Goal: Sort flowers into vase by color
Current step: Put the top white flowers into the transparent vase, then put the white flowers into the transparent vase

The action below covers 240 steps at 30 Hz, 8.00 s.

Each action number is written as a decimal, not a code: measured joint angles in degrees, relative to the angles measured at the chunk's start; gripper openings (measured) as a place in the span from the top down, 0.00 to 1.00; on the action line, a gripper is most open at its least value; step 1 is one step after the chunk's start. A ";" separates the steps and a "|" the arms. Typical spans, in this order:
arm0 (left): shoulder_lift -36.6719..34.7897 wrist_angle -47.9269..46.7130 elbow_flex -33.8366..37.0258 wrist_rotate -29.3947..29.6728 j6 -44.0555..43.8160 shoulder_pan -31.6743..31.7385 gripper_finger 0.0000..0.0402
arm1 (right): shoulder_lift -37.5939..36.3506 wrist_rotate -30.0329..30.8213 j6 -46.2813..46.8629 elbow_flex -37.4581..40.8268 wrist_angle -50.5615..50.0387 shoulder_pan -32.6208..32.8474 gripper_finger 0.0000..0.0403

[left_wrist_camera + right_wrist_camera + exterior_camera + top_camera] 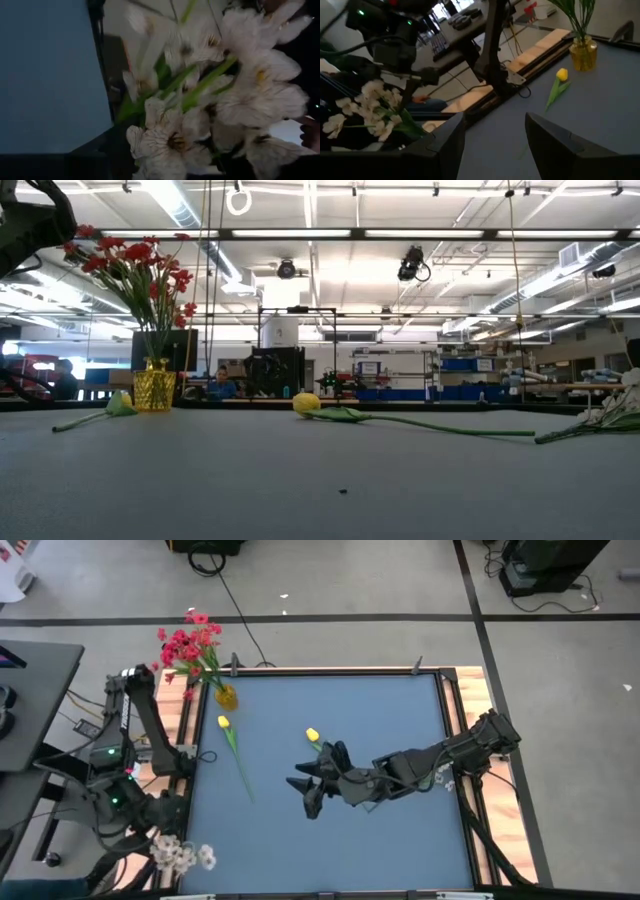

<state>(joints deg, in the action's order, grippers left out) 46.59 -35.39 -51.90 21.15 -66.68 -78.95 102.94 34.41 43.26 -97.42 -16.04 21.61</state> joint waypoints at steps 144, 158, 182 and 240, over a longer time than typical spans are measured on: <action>-0.50 4.62 -3.39 -8.99 47.81 52.80 0.48 | -27.02 -33.12 75.81 39.43 -47.91 -9.39 0.51; -0.87 1.94 -3.13 -9.12 47.83 59.54 0.48 | -27.09 -36.97 88.64 57.87 -32.09 -10.36 0.51; -0.87 -0.03 -3.12 -9.64 48.18 63.65 0.48 | -27.00 -37.53 87.49 63.92 -27.01 -14.12 0.93; -9.64 -9.71 -30.04 -10.06 65.89 62.41 0.70 | 21.68 -33.34 -37.45 11.21 74.43 -12.01 0.97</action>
<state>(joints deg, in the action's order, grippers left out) 36.95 -45.10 -81.94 11.09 -0.80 -16.53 124.62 1.08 5.80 -86.21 58.39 9.59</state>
